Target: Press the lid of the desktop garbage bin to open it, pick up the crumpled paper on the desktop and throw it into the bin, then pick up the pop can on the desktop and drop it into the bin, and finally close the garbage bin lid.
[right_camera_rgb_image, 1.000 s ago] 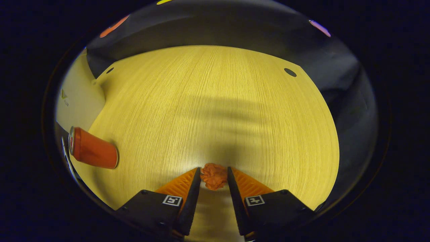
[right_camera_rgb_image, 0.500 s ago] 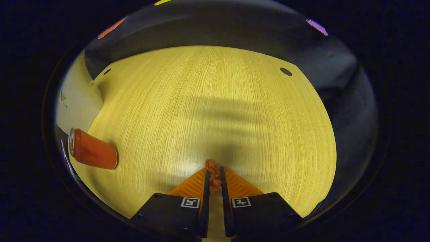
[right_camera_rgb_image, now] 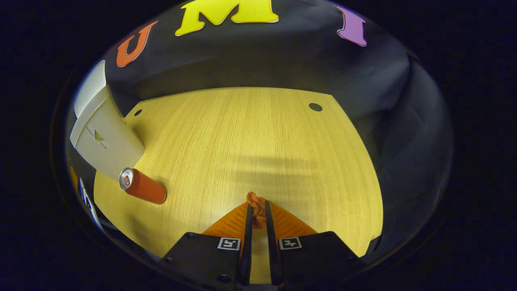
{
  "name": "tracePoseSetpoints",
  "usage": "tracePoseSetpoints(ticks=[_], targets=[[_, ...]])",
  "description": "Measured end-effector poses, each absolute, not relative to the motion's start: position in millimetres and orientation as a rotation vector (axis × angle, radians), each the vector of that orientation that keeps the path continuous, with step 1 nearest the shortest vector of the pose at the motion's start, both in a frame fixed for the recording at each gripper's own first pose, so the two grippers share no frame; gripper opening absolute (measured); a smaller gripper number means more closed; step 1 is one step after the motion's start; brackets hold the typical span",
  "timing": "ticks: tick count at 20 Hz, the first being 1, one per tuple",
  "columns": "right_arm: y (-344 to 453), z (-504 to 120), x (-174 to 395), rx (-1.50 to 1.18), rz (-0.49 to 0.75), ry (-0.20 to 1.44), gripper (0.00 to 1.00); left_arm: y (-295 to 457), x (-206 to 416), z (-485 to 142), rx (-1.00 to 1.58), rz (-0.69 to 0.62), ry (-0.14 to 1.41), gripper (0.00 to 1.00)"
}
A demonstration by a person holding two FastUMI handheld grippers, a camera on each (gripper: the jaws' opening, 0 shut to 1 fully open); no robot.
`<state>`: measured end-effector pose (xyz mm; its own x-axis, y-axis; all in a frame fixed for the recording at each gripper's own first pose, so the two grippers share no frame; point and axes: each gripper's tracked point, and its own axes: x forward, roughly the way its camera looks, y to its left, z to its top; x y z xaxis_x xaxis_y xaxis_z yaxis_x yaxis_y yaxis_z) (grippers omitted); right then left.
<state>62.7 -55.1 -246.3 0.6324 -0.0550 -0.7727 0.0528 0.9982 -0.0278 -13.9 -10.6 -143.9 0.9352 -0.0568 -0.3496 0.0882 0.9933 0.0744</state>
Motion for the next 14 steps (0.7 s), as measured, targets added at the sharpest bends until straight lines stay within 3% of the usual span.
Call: tracePoseSetpoints(ticks=[7,14], targets=[[-57,-125,59,-0.026,-0.063,0.638,0.20,-35,-10,-149,0.062,-0.126,0.364,0.99],[2,-12,91,-0.074,-0.002,0.358,0.19,-12,-13,-158,0.041,-0.109,0.380,0.99]])
